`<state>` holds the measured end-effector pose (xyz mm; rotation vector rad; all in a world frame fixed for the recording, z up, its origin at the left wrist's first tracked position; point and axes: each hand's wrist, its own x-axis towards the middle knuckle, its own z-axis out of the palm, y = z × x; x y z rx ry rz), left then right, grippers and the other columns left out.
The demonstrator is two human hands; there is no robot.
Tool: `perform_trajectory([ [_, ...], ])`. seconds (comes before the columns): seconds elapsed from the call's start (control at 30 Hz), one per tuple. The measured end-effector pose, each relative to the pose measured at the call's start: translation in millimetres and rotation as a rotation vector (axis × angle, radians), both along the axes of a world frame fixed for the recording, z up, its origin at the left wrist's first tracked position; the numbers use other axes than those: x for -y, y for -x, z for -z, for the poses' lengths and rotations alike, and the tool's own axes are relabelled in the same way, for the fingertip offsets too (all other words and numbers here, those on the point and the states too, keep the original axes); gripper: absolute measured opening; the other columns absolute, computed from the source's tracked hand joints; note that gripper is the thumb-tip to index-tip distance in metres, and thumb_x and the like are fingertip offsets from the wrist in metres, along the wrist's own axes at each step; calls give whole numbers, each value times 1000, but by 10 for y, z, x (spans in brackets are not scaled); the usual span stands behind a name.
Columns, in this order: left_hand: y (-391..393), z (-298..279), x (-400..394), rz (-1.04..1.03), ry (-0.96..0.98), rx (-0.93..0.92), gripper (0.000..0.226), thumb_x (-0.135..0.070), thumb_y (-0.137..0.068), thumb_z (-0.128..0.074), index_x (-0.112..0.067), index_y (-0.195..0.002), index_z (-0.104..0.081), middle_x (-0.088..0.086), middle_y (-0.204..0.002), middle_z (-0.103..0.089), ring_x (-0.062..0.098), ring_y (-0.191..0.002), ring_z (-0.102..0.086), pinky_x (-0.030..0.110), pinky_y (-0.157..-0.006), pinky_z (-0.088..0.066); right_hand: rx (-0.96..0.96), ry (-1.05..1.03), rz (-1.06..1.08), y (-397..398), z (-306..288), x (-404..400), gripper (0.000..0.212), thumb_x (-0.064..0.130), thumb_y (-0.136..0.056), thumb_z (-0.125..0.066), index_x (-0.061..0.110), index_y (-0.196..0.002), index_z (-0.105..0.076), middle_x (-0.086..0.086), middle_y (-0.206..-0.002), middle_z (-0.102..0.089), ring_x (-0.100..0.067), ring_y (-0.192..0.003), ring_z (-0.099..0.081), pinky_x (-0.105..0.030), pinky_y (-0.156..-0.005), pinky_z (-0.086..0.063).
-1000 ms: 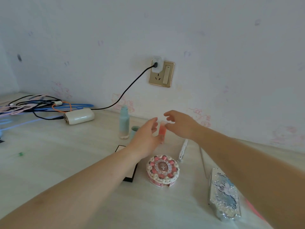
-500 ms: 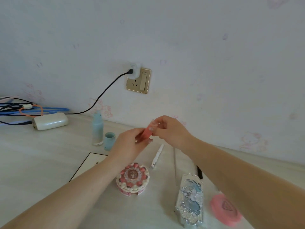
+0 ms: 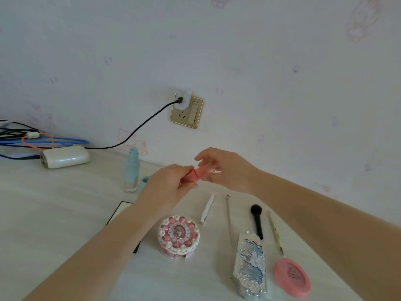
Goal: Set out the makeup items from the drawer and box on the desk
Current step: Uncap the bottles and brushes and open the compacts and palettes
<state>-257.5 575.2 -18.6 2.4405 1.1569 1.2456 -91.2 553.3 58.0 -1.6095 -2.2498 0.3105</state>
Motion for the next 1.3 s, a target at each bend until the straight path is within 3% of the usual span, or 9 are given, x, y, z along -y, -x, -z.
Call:
perform_trajectory([
  [0.17,39,-30,-67,1,0,-1,28,-29,-85,-65,-15,-109,-63,-2,-90,-64,15,-85,-57,24,-71,-39,-72,217,238,180,-41,-70,50,59,-89,-42,15,-107,-59,1,-83,-72,-11,-75,-70,-27,-74,-53],
  [0.27,63,-6,-74,3,35,49,37,-31,-86,-64,-19,-120,-56,-6,-101,-68,12,-92,-62,25,-77,-45,-124,293,259,210,-22,-110,53,52,-95,-35,6,-95,-61,-1,-66,-68,-16,-62,-68,-28,-70,-56],
  [0.4,81,40,-105,-23,42,21,28,-32,-89,-59,-21,-114,-57,-4,-96,-68,16,-90,-62,29,-73,-46,-8,119,132,108,10,-117,19,31,-87,-61,19,-101,-54,2,-94,-65,-15,-88,-63,-34,-85,-50],
  [0.5,75,52,-119,-32,39,12,27,-31,-90,-57,-21,-115,-57,-4,-96,-67,16,-90,-61,26,-70,-42,-53,125,143,83,7,-104,39,37,-81,-68,26,-113,-48,6,-108,-61,-14,-96,-63,-28,-83,-47],
  [0.67,64,78,-128,-15,0,13,24,-26,-90,-58,-20,-113,-58,-6,-102,-61,11,-93,-57,22,-74,-42,-124,327,260,142,2,-126,47,54,-93,-37,13,-101,-60,0,-81,-72,-16,-65,-69,-33,-83,-52],
  [0.8,99,87,-143,-13,3,11,26,-26,-89,-58,-19,-114,-59,-5,-108,-54,11,-93,-58,30,-76,-51,-70,166,140,85,38,-125,18,30,-88,-60,18,-101,-57,10,-89,-67,-7,-78,-65,-27,-76,-47],
  [0.87,107,88,-147,-24,21,1,27,-27,-90,-58,-20,-115,-59,-5,-109,-54,12,-95,-59,34,-78,-52,-58,124,147,70,83,-128,30,35,-82,-66,29,-106,-52,14,-98,-62,-4,-84,-61,-23,-76,-45],
  [1.03,131,65,-166,-23,20,0,24,-27,-89,-59,-20,-112,-61,-4,-103,-55,15,-91,-58,40,-77,-52,-211,222,222,104,127,-165,34,51,-90,-48,21,-99,-61,6,-90,-70,-13,-80,-70,-33,-85,-51],
  [1.3,204,38,-185,-55,79,-43,15,-30,-90,-57,-27,-103,-63,-8,-94,-52,14,-83,-57,38,-76,-52,114,-48,55,-4,82,-114,21,21,-83,-65,22,-103,-58,9,-102,-66,-11,-101,-60,-29,-90,-46],
])
